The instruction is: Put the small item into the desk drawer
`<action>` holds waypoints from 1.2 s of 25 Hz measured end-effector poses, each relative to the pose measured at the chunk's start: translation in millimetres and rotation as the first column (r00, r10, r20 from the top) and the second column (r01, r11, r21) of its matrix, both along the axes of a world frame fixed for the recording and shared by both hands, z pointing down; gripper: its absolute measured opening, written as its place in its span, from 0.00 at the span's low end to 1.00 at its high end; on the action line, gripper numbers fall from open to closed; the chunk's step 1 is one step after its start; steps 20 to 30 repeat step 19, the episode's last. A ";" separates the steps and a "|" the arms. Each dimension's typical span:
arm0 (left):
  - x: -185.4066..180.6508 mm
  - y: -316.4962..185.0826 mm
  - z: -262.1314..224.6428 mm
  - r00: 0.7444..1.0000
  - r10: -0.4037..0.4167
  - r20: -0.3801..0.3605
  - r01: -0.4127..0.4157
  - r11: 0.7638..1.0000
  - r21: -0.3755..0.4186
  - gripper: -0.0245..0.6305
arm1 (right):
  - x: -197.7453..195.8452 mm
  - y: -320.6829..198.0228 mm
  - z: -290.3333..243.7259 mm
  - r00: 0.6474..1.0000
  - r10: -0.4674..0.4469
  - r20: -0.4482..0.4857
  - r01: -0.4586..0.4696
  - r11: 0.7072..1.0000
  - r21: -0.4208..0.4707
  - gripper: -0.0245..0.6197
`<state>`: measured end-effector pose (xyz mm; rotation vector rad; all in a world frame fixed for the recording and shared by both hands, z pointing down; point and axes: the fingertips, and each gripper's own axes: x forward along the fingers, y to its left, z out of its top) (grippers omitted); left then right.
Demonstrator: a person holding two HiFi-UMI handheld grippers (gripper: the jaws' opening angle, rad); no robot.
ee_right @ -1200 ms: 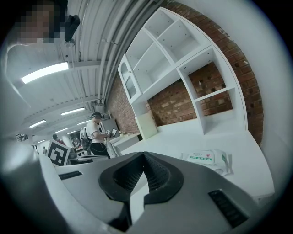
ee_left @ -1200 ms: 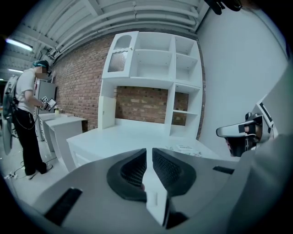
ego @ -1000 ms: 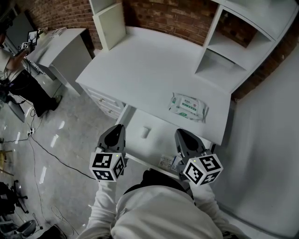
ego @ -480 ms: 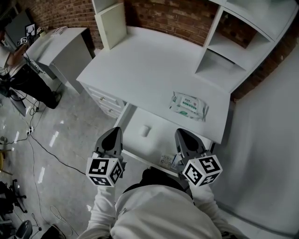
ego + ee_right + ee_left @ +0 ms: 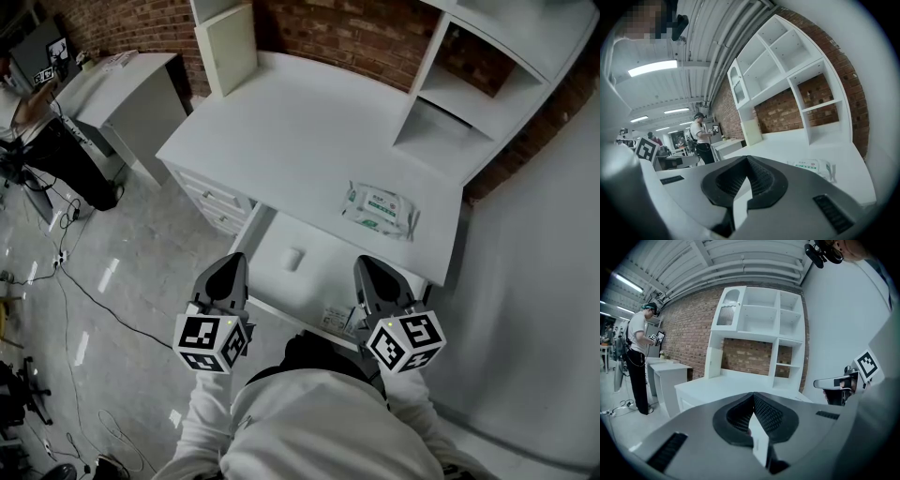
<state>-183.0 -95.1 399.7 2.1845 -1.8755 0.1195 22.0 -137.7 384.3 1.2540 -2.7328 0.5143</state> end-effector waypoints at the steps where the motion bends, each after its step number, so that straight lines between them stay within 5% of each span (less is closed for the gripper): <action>1: -0.6 0.4 -0.4 1.000 -0.001 0.001 0.001 1.000 0.001 0.07 | -0.6 0.2 -0.1 1.000 -0.002 -0.004 0.002 1.000 0.003 0.08; 30: -5.8 -9.1 3.9 1.000 0.021 0.005 -0.021 1.000 -0.002 0.07 | -12.2 -6.2 5.2 1.000 -0.013 -0.008 0.013 1.000 0.008 0.08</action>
